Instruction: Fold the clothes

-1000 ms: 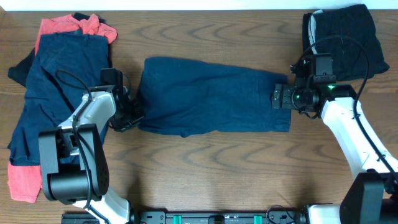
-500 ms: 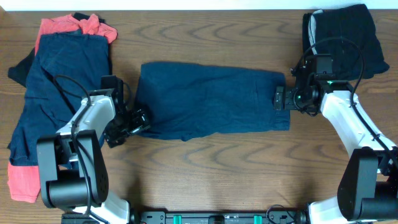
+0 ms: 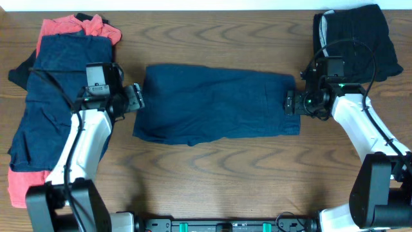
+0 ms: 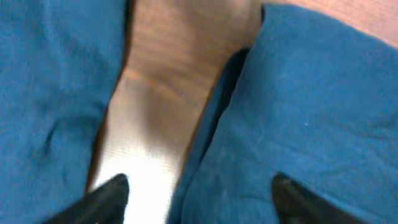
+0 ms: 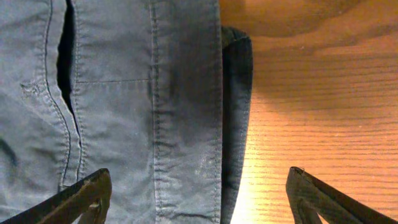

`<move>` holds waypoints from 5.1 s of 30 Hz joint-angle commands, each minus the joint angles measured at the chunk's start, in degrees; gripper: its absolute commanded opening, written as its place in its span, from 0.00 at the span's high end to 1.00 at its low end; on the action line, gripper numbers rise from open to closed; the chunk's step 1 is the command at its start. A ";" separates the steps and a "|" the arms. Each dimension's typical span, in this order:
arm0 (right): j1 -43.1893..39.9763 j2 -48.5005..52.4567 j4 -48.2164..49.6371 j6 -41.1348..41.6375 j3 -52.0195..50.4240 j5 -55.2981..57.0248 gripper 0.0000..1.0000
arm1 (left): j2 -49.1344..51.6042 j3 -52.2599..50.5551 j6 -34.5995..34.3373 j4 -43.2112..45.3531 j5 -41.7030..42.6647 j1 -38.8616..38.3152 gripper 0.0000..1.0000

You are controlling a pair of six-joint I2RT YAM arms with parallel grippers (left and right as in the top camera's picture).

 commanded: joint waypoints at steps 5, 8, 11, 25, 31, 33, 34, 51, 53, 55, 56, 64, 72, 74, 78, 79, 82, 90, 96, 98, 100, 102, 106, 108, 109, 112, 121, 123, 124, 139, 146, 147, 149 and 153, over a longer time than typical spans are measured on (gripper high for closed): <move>-0.04 -0.24 -0.02 0.33 0.72 -1.40 0.14 | 9.53 0.48 8.79 3.85 10.86 -0.48 0.53; -0.04 -0.24 -0.09 0.33 0.72 -1.40 0.13 | 12.52 0.48 10.49 5.62 10.60 -1.62 0.61; -0.02 -0.22 -0.09 0.31 0.72 -1.40 0.13 | 14.73 0.48 11.13 6.36 9.68 -2.29 0.71; -0.04 7.87 3.96 0.33 0.68 -1.38 0.13 | 19.39 0.42 10.86 6.49 6.12 -2.45 0.81; -0.15 12.74 6.08 2.19 0.68 -1.40 0.15 | 19.39 0.42 10.64 6.49 6.12 -2.45 0.81; -0.13 14.03 6.36 3.19 0.68 -1.60 0.16 | 19.39 0.42 10.64 6.45 6.12 -2.45 0.81; -0.09 14.56 6.34 3.80 0.68 -1.84 0.16 | 19.41 0.42 10.51 6.34 6.12 -2.45 0.81; 0.61 16.31 6.62 5.70 0.72 -13.84 0.80 | 19.41 0.42 9.77 6.27 6.12 -2.45 0.89; -0.26 15.67 6.29 5.70 0.96 -13.84 0.96 | 19.41 0.42 9.53 6.19 6.12 -2.45 0.93; -1.77 14.51 5.53 5.79 1.27 -14.16 0.99 | 19.41 0.42 8.76 6.08 6.10 -2.43 0.94; -2.97 13.57 4.81 5.92 1.62 -14.56 0.99 | 19.41 0.42 8.41 5.95 6.10 -2.43 0.94; -9.81 6.49 -4.02 0.90 6.54 -15.47 0.99 | 19.39 0.42 6.73 3.56 6.19 -4.07 0.94; -10.38 4.98 -10.64 -1.92 14.82 -16.74 0.99 | 19.39 0.42 3.26 3.15 6.14 -11.34 0.94; -9.99 4.98 -11.87 -1.92 16.90 -18.36 0.99 | 19.39 0.42 3.06 3.26 6.14 -12.87 0.94; -7.65 4.94 -14.43 -1.86 21.88 -21.64 0.99 | 19.39 0.42 1.44 3.93 6.12 -14.53 0.94; -6.49 4.92 -14.93 -1.29 23.08 -21.92 0.99 | 19.39 0.42 1.05 3.98 6.12 -14.64 0.94; -2.25 4.90 -14.75 2.43 25.31 -21.92 0.99 | 19.39 0.42 0.55 4.20 6.12 -14.67 0.94; 12.59 4.90 -6.58 13.68 25.90 -19.30 0.99 | 19.39 0.42 0.55 4.22 6.12 -14.67 0.94; 24.06 4.90 -0.22 18.91 25.88 -10.84 0.99 | 19.39 0.42 0.52 5.25 6.14 -14.67 0.94; 27.04 5.05 1.33 19.12 25.83 -8.41 0.99 | 19.39 0.42 0.50 5.27 6.14 -14.67 0.94; 29.75 5.53 2.82 19.28 25.83 -5.97 0.99 | 19.39 0.42 0.52 5.27 6.14 -14.67 0.94; 31.91 6.47 4.22 19.41 25.83 -4.07 0.99 | 19.39 0.42 0.50 5.25 6.14 -14.67 0.94; 34.84 9.75 7.54 19.47 25.83 -3.04 0.99 | 19.39 0.42 0.52 5.27 6.14 -14.64 0.94; 35.54 11.32 9.20 19.41 25.83 -2.99 0.99 | 19.39 0.42 0.52 5.25 6.14 -14.64 0.94; 35.85 12.31 10.21 19.41 25.86 -3.04 0.99 | 19.39 0.44 0.50 5.25 6.14 -14.64 0.94; 36.20 13.68 11.37 19.43 25.83 -3.32 0.99 | 18.91 0.48 0.46 4.72 6.21 -14.60 0.94; 36.39 14.21 11.74 19.41 25.86 -3.52 0.99 | 11.21 0.59 0.00 -0.44 6.14 -14.27 0.63; 36.41 14.21 11.72 19.41 25.83 -3.98 0.99 | 8.87 0.59 -0.92 -1.70 6.12 -13.68 0.58; 36.46 14.21 11.80 19.41 25.83 -4.66 0.99 | 7.30 0.59 -1.84 -2.58 6.12 -13.03 0.57; 39.50 14.64 12.20 13.49 25.83 -7.37 0.96 | -6.21 0.59 -7.04 -7.72 6.14 -2.58 0.56; 43.69 15.69 12.52 7.54 25.83 -7.63 0.39 | -6.03 0.59 -7.04 -7.28 6.14 -1.14 0.56; 43.69 15.54 12.55 7.58 25.86 -7.82 0.39 | -6.03 0.59 -7.04 -7.32 6.14 -0.74 0.56; 43.54 15.26 12.59 7.58 25.86 -8.02 0.38 | -6.03 0.59 -7.04 -7.48 6.14 0.07 0.56; 41.90 14.84 11.06 7.56 25.86 -7.96 0.38 | -6.03 0.59 -7.02 -7.72 6.14 1.20 0.55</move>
